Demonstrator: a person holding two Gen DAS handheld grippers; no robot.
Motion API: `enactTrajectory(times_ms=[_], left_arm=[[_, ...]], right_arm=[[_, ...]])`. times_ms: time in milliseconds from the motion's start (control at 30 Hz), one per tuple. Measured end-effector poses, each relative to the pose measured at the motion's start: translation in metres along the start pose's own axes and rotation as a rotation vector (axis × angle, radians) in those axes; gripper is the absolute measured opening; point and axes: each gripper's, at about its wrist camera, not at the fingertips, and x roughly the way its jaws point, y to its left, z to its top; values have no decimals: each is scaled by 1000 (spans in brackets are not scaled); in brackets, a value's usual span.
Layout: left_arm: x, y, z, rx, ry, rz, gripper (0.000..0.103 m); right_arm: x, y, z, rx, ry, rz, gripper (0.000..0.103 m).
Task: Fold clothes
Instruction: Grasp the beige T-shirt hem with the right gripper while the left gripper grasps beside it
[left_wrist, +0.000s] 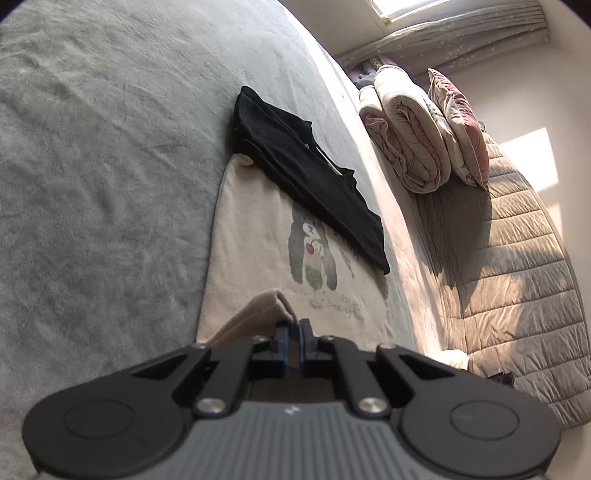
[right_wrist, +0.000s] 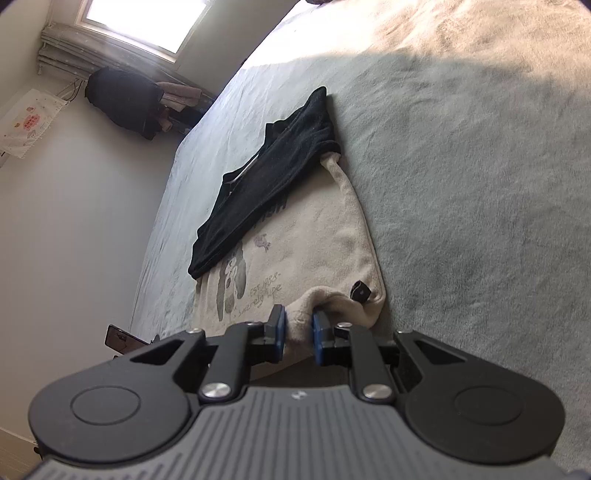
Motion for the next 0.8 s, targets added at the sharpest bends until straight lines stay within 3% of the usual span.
enactTrajectory(times_ms=[367, 500, 633, 700, 733, 800], left_arm=[[46, 28, 37, -77, -41, 78, 5], [49, 39, 42, -74, -89, 50, 4], [43, 43, 45, -58, -130, 25, 4], [36, 42, 45, -27, -157, 36, 6], [33, 41, 45, -6, -167, 47, 9], [30, 39, 44, 31, -179, 75, 23]], right_arm=[[42, -21, 27, 65, -44, -4, 18], [55, -29, 36, 90, -63, 2, 19], [48, -40, 34, 131, -158, 111, 28], [37, -46, 33, 158, -238, 179, 39], [33, -48, 33, 154, -261, 186, 44], [24, -48, 31, 113, -298, 165, 44]])
